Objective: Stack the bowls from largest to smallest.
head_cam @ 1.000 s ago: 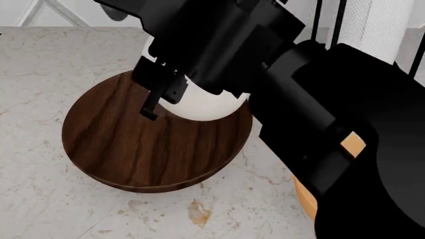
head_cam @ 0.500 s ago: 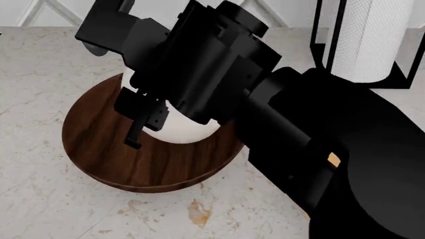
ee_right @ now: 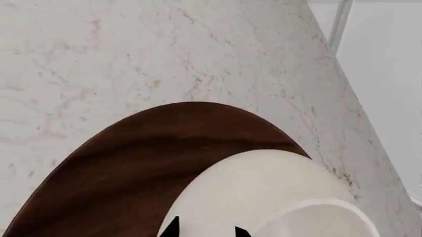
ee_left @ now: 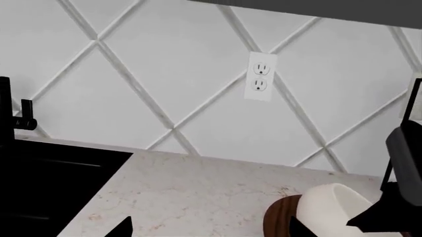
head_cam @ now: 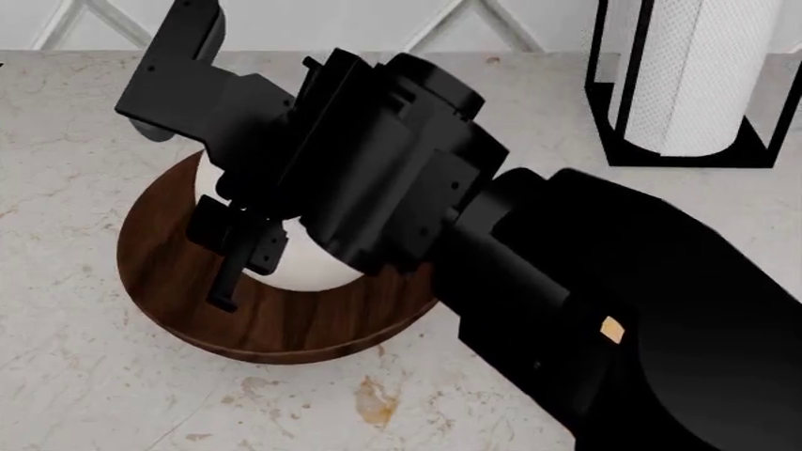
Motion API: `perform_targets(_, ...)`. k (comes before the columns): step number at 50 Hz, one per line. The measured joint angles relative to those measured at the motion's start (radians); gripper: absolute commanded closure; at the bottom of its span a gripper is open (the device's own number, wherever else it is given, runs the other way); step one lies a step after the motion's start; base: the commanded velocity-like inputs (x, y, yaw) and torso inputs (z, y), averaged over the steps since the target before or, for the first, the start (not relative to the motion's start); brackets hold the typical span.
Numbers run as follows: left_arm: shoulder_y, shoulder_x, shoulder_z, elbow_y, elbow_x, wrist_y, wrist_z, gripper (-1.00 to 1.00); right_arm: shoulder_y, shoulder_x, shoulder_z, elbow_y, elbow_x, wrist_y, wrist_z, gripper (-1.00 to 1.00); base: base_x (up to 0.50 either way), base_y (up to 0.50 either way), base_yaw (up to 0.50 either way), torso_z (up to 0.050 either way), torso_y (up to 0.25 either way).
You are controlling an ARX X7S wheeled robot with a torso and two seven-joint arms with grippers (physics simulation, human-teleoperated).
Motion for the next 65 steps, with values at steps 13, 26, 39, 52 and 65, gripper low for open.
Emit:
perform_targets(13, 0.0, -0.007, -0.001, 0.0, -0.013, 0.009, -0.007, -1.0, -0.019, -0.003, 0.022, -0.009, -0.018, 0.001, 0.024, 1.0, 0.0, 0.0, 0.0, 0.0, 0.0)
perform_targets(26, 0.001, -0.011, 0.003, 0.0, -0.014, 0.016, -0.007, -1.0, -0.039, 0.001, 0.004, -0.012, -0.02, 0.01, 0.0, -1.0, 0.0, 0.0, 0.0, 0.0, 0.0)
perform_targets(39, 0.001, -0.013, 0.009, 0.002, -0.016, 0.021, -0.01, -1.0, -0.009, 0.001, -0.01, -0.022, 0.012, 0.022, 0.003, -1.0, 0.0, 0.0, 0.0, 0.0, 0.0)
perform_targets(52, 0.005, -0.013, 0.012, 0.004, -0.011, 0.027, -0.006, -1.0, 0.07, 0.001, -0.014, -0.017, 0.059, 0.017, 0.01, -1.0, 0.0, 0.0, 0.0, 0.0, 0.0)
perform_targets(65, 0.006, -0.019, 0.014, 0.009, -0.019, 0.033, -0.015, -1.0, 0.149, 0.001, -0.015, -0.006, 0.094, 0.021, 0.018, -1.0, 0.0, 0.0, 0.0, 0.0, 0.0)
